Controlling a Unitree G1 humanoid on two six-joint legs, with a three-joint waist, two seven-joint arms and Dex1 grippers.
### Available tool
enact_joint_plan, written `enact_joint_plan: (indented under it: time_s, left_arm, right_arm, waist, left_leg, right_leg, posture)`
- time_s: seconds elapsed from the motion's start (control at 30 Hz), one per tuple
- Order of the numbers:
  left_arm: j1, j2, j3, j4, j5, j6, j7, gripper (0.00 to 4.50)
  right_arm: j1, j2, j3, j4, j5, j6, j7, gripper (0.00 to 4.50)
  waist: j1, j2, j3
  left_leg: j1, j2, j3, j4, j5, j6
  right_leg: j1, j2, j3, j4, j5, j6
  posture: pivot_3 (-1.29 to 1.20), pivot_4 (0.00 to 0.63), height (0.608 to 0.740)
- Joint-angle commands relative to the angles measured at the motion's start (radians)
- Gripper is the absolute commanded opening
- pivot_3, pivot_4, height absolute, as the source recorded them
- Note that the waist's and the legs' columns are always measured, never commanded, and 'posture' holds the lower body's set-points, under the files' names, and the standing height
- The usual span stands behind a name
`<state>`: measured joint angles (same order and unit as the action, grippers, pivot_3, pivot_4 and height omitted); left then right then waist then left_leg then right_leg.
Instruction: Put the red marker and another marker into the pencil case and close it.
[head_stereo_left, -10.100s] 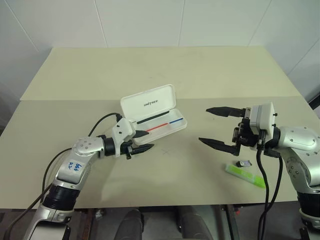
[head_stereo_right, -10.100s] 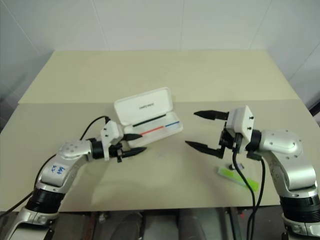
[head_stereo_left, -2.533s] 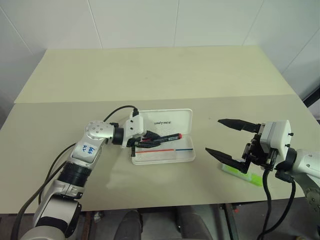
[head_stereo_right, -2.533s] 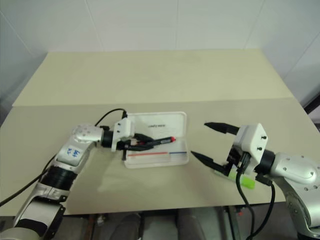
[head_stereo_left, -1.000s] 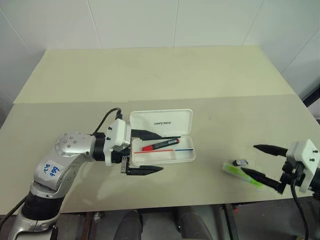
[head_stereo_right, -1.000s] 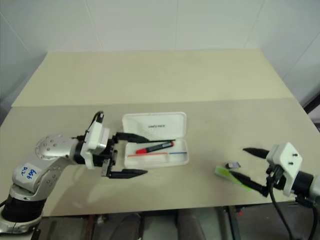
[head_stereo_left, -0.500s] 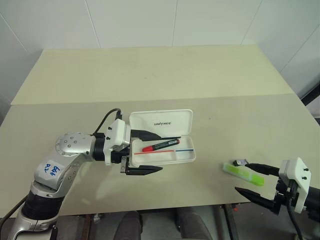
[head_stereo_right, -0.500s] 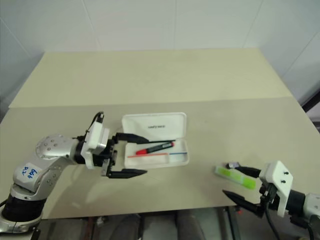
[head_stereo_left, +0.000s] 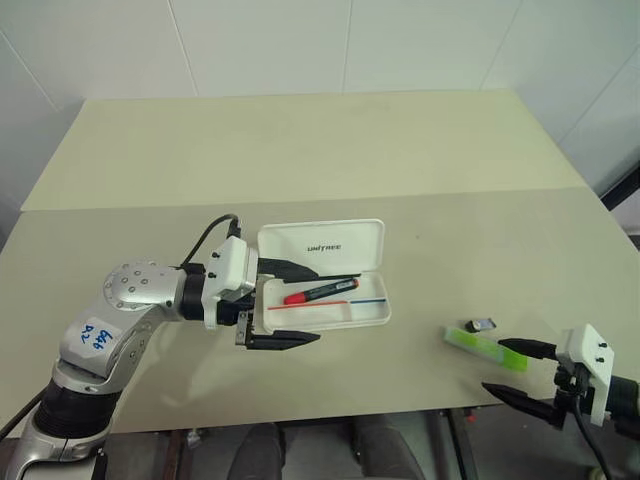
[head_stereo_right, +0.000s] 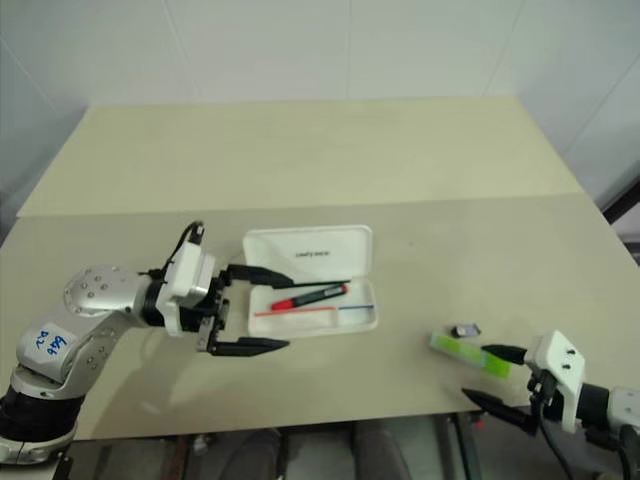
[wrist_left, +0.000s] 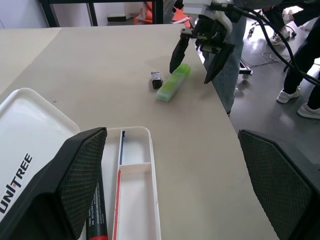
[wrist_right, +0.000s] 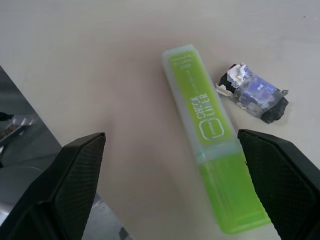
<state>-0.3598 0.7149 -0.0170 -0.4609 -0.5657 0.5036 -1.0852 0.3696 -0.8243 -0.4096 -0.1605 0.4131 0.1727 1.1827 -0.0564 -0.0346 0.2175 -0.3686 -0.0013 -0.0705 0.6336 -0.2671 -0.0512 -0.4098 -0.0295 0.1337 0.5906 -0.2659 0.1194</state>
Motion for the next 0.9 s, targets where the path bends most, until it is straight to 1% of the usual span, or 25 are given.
enact_joint_plan:
  time_s: [0.03, 0.07, 0.27, 0.43, 0.63, 0.8, 0.9]
  left_arm:
    - [-0.028, 0.008, 0.014, -0.017, -0.021, -0.008, -0.003, 4.5]
    - [-0.033, 0.008, 0.014, -0.015, -0.02, -0.009, -0.004, 4.5]
    - [-0.043, 0.017, 0.02, -0.003, -0.014, -0.017, -0.009, 4.5]
    - [-0.036, 0.024, 0.024, 0.02, 0.0, -0.041, -0.019, 4.5]
    - [-0.033, 0.028, 0.024, 0.062, 0.019, -0.093, -0.04, 4.5]
    - [-0.014, 0.033, 0.045, 0.095, 0.035, -0.136, -0.042, 4.5]
    - [0.023, 0.051, 0.075, 0.101, 0.042, -0.155, -0.041, 4.5]
  right_arm:
    - [-0.02, -0.007, 0.039, 0.047, -0.02, -0.033, 0.02, 3.47]
    - [-0.033, -0.006, 0.048, 0.057, -0.023, -0.038, 0.021, 3.19]
    - [-0.078, -0.003, 0.084, 0.067, -0.029, -0.049, 0.02, 1.08]
    - [-0.093, -0.005, 0.085, 0.041, -0.028, -0.045, 0.004, 1.08]
    - [-0.091, -0.03, 0.041, -0.063, 0.016, -0.009, 0.005, 1.08]
    - [-0.12, -0.077, -0.003, -0.262, 0.123, 0.098, -0.012, 1.08]
    - [-0.201, -0.115, 0.036, -0.364, 0.187, 0.17, -0.029, 1.08]
  waist:
    - [0.0, 0.0, 0.0]
    - [0.0, 0.0, 0.0]
    - [-0.001, -0.001, 0.0]
    - [-0.003, -0.001, 0.0]
    - [-0.002, 0.0, 0.0]
    - [-0.003, 0.0, 0.0]
    - [-0.006, 0.0, 0.0]
  left_leg:
    - [0.0, 0.0, 0.0, 0.0, 0.0, 0.0]
    - [0.0, 0.0, 0.0, 0.0, 0.0, 0.0]
    - [0.001, 0.001, 0.0, -0.001, 0.0, 0.001]
    - [0.001, 0.001, 0.0, 0.0, 0.0, 0.001]
    - [0.001, 0.001, 0.0, 0.002, 0.0, 0.001]
    - [0.001, 0.0, 0.001, 0.003, 0.0, 0.001]
    - [0.001, 0.0, 0.002, 0.003, 0.0, 0.001]
  right_leg:
    - [0.0, 0.0, 0.0, 0.0, 0.0, 0.0]
    - [0.0, 0.0, 0.0, 0.0, 0.0, 0.0]
    - [0.0, 0.001, 0.0, 0.002, -0.001, 0.0]
    - [0.0, 0.002, 0.001, 0.004, 0.0, 0.0]
    - [0.0, 0.002, 0.003, 0.005, 0.0, 0.0]
    - [0.0, 0.002, 0.005, 0.005, 0.0, 0.001]
    - [0.0, 0.002, 0.005, 0.005, 0.0, 0.001]
  posture:
    - [0.0, 0.15, 0.74]
    - [0.0, 0.15, 0.74]
    - [0.0, 0.15, 0.74]
    - [0.0, 0.15, 0.74]
    - [0.0, 0.15, 0.74]
    - [0.0, 0.15, 0.74]
    - [0.0, 0.15, 0.74]
